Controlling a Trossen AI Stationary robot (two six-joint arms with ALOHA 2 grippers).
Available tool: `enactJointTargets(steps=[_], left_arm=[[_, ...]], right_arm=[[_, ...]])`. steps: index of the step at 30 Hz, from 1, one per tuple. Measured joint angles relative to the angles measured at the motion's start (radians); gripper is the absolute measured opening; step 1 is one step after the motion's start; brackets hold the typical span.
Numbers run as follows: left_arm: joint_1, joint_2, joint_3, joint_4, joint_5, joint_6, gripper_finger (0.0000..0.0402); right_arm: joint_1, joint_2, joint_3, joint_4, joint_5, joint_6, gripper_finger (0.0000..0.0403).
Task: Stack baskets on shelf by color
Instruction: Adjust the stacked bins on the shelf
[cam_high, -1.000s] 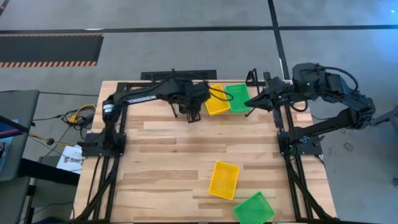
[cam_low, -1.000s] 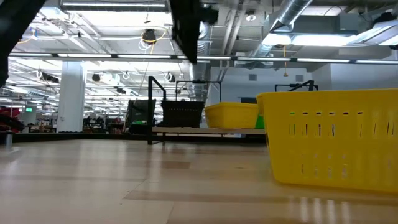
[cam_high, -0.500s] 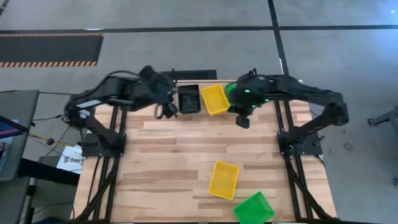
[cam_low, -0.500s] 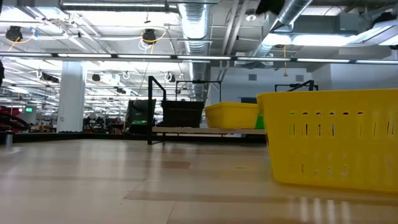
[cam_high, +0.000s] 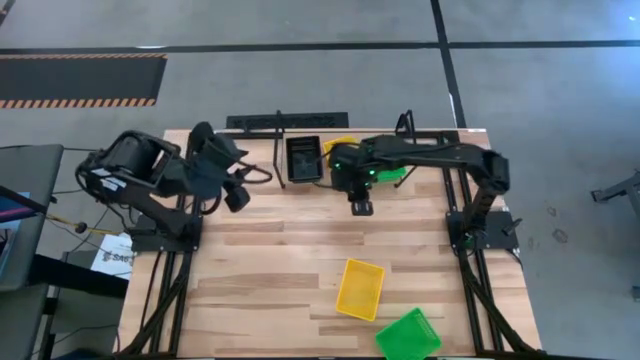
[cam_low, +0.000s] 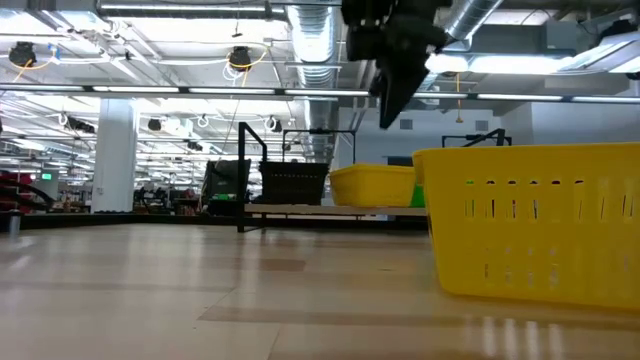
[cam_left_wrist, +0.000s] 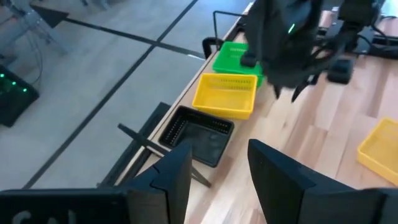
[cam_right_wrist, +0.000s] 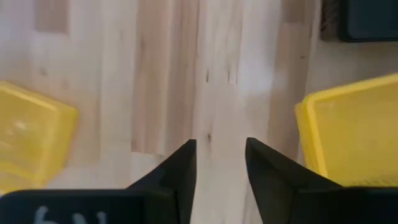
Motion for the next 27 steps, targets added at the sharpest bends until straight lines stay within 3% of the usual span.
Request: enactJointTargets(steps=[11,27], left_arm=[[-0.056,0.005,-0.001,0.001,-0.023,-0.008,0.0146],[-0.059,0.006,-0.001,0.001,-0.022,-0.014,0.0146]], right_arm=[[-0.043,0.056,0.001,-0.011,0.221,-0.221,0.0176],[-0.148,0.099,-0.001,0.026,0.165,-0.257,0.0177]])
